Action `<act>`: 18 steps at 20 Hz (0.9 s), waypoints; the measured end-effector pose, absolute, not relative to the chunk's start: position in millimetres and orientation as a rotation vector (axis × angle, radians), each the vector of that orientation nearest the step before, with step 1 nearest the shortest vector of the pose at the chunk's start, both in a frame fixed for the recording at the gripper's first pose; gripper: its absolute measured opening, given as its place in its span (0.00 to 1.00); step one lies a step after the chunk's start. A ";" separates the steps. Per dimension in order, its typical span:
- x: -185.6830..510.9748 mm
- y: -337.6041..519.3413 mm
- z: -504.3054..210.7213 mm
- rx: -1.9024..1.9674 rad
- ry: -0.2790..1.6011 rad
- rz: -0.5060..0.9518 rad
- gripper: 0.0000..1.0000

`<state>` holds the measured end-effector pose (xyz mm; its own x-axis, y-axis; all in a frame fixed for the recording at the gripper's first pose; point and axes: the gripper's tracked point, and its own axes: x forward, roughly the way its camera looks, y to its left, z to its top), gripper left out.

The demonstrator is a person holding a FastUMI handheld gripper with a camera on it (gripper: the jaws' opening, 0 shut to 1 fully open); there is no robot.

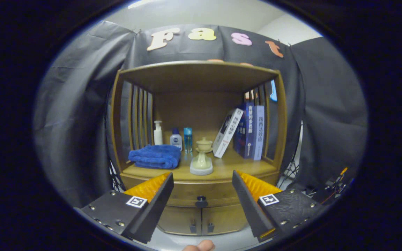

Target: Pull open the drawer, take out the items inside it, and place them on the countertop above the cabinet.

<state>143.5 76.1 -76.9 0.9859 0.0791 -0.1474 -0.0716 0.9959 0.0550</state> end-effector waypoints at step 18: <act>41.2 14.1 -26.9 0.014 0.072 -0.026 1.00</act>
